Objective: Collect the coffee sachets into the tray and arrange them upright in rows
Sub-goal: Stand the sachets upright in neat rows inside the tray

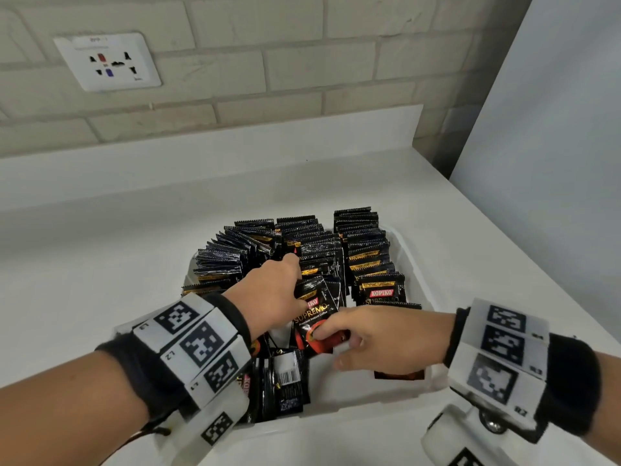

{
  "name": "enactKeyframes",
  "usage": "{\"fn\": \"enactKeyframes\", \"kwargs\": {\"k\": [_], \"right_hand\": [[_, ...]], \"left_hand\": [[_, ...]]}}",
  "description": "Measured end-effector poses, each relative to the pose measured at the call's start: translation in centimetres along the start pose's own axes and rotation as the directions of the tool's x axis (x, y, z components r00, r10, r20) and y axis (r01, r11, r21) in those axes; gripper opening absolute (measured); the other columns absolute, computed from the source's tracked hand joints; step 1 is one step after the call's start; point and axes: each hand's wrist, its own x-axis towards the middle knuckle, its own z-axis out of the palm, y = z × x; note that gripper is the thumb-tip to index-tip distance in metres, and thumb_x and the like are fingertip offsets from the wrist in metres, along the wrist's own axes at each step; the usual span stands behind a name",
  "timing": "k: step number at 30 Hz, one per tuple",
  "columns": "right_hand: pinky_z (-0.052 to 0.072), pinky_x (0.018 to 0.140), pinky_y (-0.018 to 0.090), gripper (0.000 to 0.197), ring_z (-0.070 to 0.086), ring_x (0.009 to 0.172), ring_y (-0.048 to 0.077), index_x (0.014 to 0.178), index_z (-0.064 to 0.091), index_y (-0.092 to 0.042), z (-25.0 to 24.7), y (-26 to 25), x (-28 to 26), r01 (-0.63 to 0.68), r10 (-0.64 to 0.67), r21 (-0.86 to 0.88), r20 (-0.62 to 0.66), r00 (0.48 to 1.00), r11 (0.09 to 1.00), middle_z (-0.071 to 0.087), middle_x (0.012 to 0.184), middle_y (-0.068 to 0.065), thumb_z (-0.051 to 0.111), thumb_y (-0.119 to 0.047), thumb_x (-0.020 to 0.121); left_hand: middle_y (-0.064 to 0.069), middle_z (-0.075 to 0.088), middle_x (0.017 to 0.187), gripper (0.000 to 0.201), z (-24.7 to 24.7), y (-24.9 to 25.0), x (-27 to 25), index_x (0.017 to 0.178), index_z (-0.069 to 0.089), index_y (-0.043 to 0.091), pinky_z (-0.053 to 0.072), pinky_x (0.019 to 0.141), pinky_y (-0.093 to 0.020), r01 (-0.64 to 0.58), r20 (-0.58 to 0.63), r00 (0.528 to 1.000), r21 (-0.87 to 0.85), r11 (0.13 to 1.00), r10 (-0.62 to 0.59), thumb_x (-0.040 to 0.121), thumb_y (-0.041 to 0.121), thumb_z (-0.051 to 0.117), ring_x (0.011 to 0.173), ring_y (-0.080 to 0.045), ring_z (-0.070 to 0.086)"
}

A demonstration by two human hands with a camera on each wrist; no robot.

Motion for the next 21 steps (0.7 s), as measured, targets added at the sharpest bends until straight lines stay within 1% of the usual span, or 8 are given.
{"fn": "enactKeyframes", "kwargs": {"k": [2,4,6,9,12,14,17,21], "right_hand": [[0.047,0.086,0.028,0.039,0.055,0.091,0.012,0.130,0.047,-0.030,-0.2,0.2,-0.2,-0.014,0.018,0.061,-0.068,0.998,0.998,0.052,0.097,-0.016,0.052,-0.030,0.092],[0.046,0.077,0.025,0.037,0.051,0.077,0.006,0.128,0.047,-0.031,-0.2,0.5,-0.2,-0.030,0.040,0.097,-0.111,0.993,0.995,0.044,0.083,-0.018,0.052,-0.033,0.092],[0.043,0.071,0.019,0.036,0.049,0.074,0.003,0.127,0.049,-0.028,0.0,0.5,0.0,-0.020,0.031,0.106,-0.104,0.994,0.994,0.047,0.084,-0.017,0.053,-0.032,0.092],[0.038,0.072,0.011,0.036,0.050,0.081,-0.001,0.127,0.051,-0.025,0.5,0.2,0.4,0.017,-0.006,0.117,-0.088,0.996,0.993,0.054,0.100,-0.018,0.054,-0.029,0.092],[0.040,0.064,0.013,0.036,0.048,0.068,-0.001,0.127,0.051,-0.025,0.3,0.0,0.3,-0.006,0.018,0.123,-0.102,0.995,0.992,0.046,0.083,-0.021,0.054,-0.030,0.092],[0.045,0.070,0.018,0.034,0.053,0.074,0.003,0.125,0.050,-0.029,0.0,0.1,-0.3,-0.018,0.027,0.077,-0.116,0.993,0.997,0.048,0.086,-0.018,0.052,-0.033,0.092],[0.046,0.084,0.021,0.032,0.055,0.095,0.008,0.124,0.048,-0.034,-0.4,0.2,-1.7,-0.023,0.030,0.050,-0.130,0.991,0.998,0.050,0.112,-0.016,0.050,-0.035,0.092],[0.045,0.092,0.030,0.029,0.055,0.105,0.010,0.120,0.051,-0.036,-0.3,-0.3,-2.9,0.008,-0.005,0.016,-0.137,0.991,1.000,0.058,0.114,-0.008,0.049,-0.036,0.092]], "left_hand": [[0.001,0.050,0.083,0.031,0.1,-0.2,0.1,0.110,0.038,0.014,0.034,0.050,-0.020,0.003,-0.013,1.000,-0.041,0.999,-0.003,0.090,0.024,0.060,0.067,-0.013,0.050],[0.001,0.051,0.080,0.031,0.3,-0.3,0.2,0.106,0.035,0.015,0.034,0.049,-0.020,0.005,-0.023,1.000,-0.083,0.996,-0.007,0.089,0.022,0.061,0.065,-0.013,0.050],[0.001,0.051,0.079,0.032,0.5,-0.4,0.3,0.103,0.034,0.015,0.034,0.048,-0.019,0.000,-0.036,0.999,-0.118,0.993,-0.004,0.089,0.022,0.061,0.064,-0.012,0.052],[0.003,0.048,0.074,0.033,0.6,-0.2,0.3,0.100,0.031,0.016,0.030,0.046,-0.017,-0.030,-0.070,0.997,-0.138,0.990,0.021,0.089,0.021,0.062,0.057,-0.007,0.046],[0.004,0.047,0.074,0.037,0.4,0.0,0.1,0.101,0.030,0.016,0.032,0.046,-0.017,-0.040,-0.078,0.997,-0.166,0.985,0.028,0.088,0.022,0.064,0.058,-0.006,0.046],[0.002,0.051,0.082,0.037,-0.1,0.0,-0.4,0.101,0.031,0.016,0.038,0.051,-0.019,-0.042,-0.058,0.998,-0.175,0.984,0.033,0.087,0.024,0.065,0.067,-0.010,0.052],[-0.001,0.058,0.101,0.032,-1.9,-0.3,-1.9,0.099,0.037,0.020,0.048,0.072,-0.026,-0.077,-0.036,0.997,-0.152,0.985,0.072,0.087,0.030,0.065,0.087,-0.016,0.059],[0.007,0.068,0.094,0.017,-5.5,-1.4,-5.0,0.086,0.048,0.026,0.049,0.071,-0.024,-0.135,-0.162,0.982,-0.207,0.969,0.102,0.085,0.031,0.064,0.074,-0.005,0.063]]}}
